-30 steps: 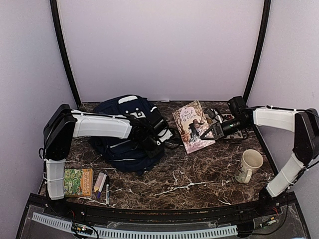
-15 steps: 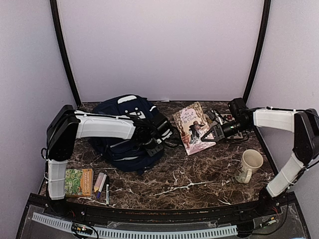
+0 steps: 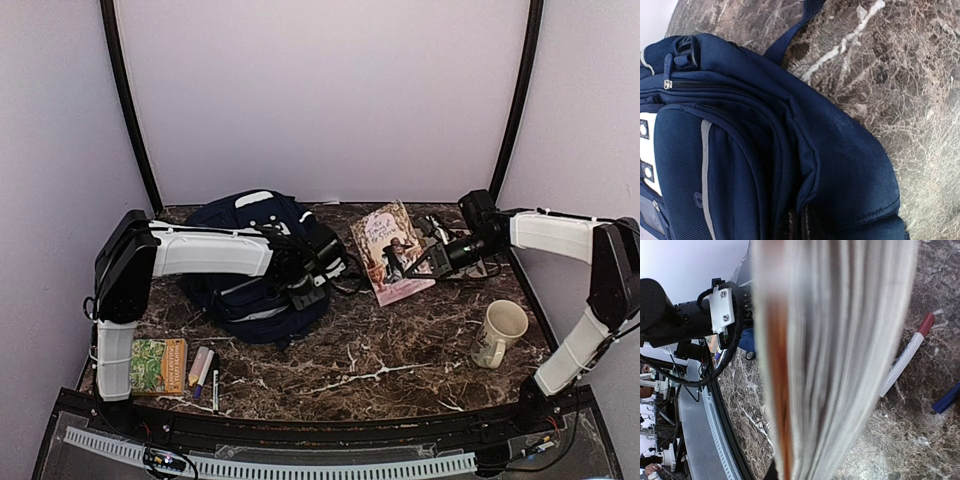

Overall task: Pack the student bag
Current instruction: Pick up the largest pocket of the bag from the student bag, then place the book in the largest pocket of the bag.

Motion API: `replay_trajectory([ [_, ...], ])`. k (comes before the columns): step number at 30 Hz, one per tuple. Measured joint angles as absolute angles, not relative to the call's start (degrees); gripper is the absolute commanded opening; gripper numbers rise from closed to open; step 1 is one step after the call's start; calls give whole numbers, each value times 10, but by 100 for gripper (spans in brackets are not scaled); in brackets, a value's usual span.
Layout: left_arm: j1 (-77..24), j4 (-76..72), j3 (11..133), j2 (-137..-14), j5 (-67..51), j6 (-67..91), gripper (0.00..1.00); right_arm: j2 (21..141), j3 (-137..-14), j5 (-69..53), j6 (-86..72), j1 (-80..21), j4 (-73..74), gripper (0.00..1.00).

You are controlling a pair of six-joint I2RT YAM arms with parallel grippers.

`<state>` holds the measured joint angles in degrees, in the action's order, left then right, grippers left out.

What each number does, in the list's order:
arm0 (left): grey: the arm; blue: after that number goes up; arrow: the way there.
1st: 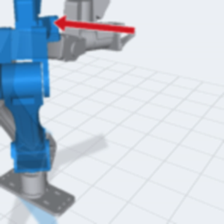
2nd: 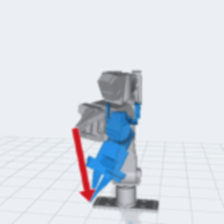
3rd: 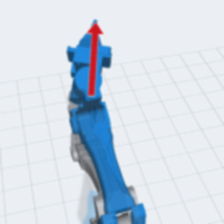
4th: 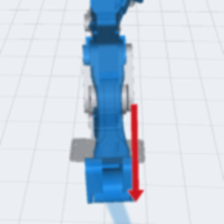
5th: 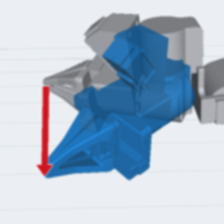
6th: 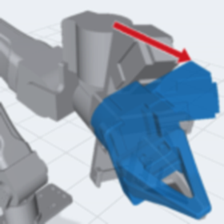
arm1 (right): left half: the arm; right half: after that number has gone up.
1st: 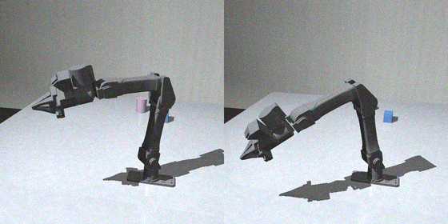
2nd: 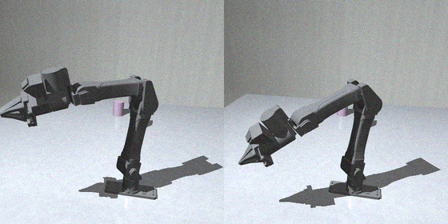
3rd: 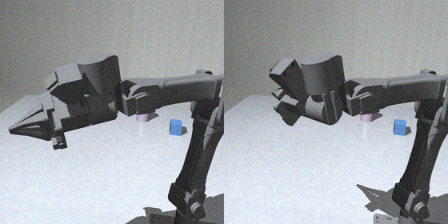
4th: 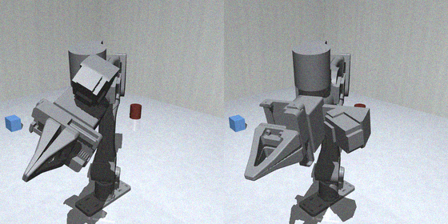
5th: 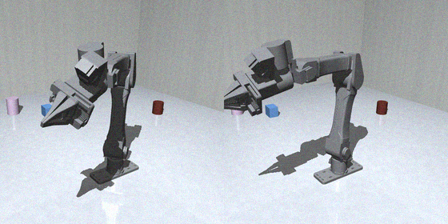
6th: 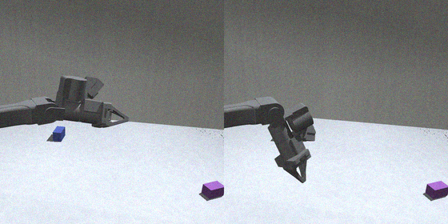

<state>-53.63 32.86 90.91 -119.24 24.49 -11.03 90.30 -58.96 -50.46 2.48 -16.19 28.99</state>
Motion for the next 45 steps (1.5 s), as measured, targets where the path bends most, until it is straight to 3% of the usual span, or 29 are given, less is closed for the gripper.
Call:
replay_trajectory([
  [8,-532,339,960,-1151,263,-122,0,934,-708,-520,25,-158,359,0],
  [16,-508,336,1021,-1088,293,-158,0,927,-682,-553,-20,-176,371,0],
  [25,-503,323,1030,-1086,294,-178,0,906,-644,-570,-25,-294,375,0],
  [37,-496,320,1030,-1044,261,-160,0,1106,-772,-618,-92,-367,328,0],
  [45,-496,321,1001,-988,214,-138,0,1201,-879,-622,-229,-390,237,0],
])
